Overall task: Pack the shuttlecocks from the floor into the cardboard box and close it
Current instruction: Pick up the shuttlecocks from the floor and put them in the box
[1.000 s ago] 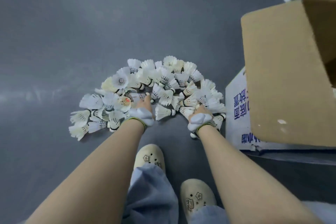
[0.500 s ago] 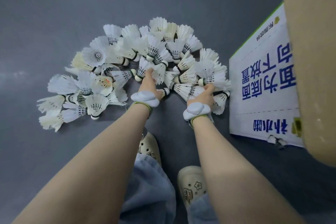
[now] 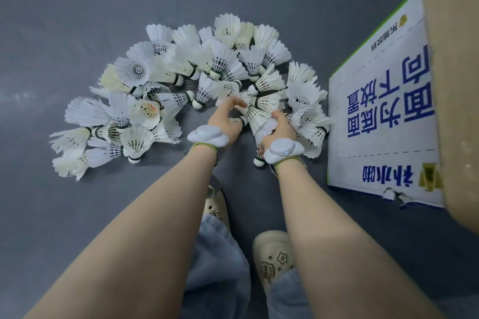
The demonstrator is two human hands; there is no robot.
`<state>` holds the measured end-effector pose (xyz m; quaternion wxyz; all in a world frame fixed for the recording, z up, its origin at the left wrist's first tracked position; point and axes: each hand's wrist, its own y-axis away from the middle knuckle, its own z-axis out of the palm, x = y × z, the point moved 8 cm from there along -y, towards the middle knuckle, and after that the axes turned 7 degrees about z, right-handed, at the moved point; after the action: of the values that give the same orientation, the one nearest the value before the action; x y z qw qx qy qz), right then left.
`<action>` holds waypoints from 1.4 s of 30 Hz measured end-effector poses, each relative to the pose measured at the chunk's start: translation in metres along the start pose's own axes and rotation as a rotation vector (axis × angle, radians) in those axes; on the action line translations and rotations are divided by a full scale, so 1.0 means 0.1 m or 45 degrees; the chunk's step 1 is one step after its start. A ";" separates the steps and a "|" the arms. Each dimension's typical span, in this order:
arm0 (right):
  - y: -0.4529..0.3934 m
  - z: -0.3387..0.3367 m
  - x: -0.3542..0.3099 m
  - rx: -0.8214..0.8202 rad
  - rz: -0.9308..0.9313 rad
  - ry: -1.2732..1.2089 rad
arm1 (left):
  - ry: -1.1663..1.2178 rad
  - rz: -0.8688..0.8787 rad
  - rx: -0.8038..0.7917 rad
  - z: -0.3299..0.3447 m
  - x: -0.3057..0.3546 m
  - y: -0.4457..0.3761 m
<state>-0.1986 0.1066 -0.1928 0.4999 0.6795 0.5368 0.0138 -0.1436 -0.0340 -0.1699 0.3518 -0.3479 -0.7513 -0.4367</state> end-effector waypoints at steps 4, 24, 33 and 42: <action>0.02 0.04 -0.02 -0.032 0.023 -0.059 | -0.254 0.015 -0.260 0.18 -0.06 -0.12; 0.63 -0.18 -0.18 -0.052 -0.067 0.257 | -0.319 -0.031 -0.045 0.04 0.25 0.34; 1.20 -0.27 -0.19 -0.101 -0.140 0.120 | -0.058 -0.143 0.053 0.19 0.32 0.82; 1.16 -0.18 0.02 -0.130 -0.071 0.216 | -0.622 -0.168 0.119 -0.17 -0.03 0.99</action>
<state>-0.1249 0.1284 -0.1043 0.4869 0.6343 0.5945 0.0847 -0.0558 -0.0129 -0.1247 0.1461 -0.3767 -0.8544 -0.3265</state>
